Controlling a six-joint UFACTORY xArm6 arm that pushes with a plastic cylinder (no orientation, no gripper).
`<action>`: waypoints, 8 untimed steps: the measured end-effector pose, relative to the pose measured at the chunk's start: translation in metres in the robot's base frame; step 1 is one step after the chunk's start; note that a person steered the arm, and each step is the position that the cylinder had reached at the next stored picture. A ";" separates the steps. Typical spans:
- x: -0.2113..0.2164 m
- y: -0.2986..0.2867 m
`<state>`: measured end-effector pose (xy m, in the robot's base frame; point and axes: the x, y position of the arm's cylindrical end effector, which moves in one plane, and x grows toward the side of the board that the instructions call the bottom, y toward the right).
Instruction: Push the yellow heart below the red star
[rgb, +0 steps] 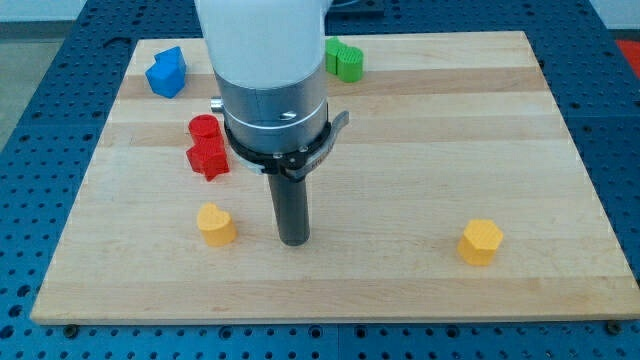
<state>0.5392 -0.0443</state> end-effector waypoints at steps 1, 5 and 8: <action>0.000 -0.004; -0.044 -0.101; 0.042 -0.097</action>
<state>0.5811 -0.1413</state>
